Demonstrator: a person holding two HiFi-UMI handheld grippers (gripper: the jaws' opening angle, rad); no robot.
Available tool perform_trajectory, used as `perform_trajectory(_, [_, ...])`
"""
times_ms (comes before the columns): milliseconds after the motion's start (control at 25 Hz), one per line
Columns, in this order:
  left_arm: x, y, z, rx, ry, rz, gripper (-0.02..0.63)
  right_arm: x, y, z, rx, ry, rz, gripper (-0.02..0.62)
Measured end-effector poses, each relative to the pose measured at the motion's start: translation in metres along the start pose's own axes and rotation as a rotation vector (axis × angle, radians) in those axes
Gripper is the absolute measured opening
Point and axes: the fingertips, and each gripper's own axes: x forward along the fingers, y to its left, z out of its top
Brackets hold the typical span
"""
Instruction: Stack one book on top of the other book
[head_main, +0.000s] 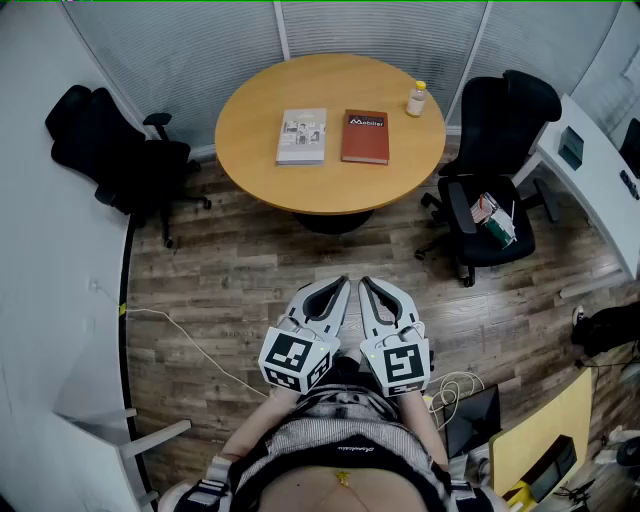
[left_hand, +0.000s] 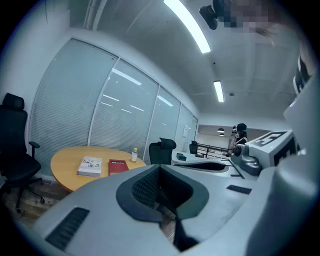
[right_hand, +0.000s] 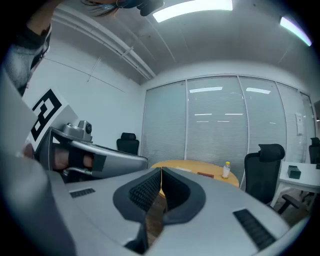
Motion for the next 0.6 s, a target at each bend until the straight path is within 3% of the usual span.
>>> perform_trajectory(320, [0.000,-0.005,-0.007,-0.002,0.013,-0.002,0.018,-0.004,-0.012,-0.005,0.044,-0.039,0.017,0.025])
perform_trajectory(600, [0.019,0.023,-0.001,-0.022,0.007,0.001,0.018,0.020,-0.027,-0.007,0.050,-0.025,0.008,0.025])
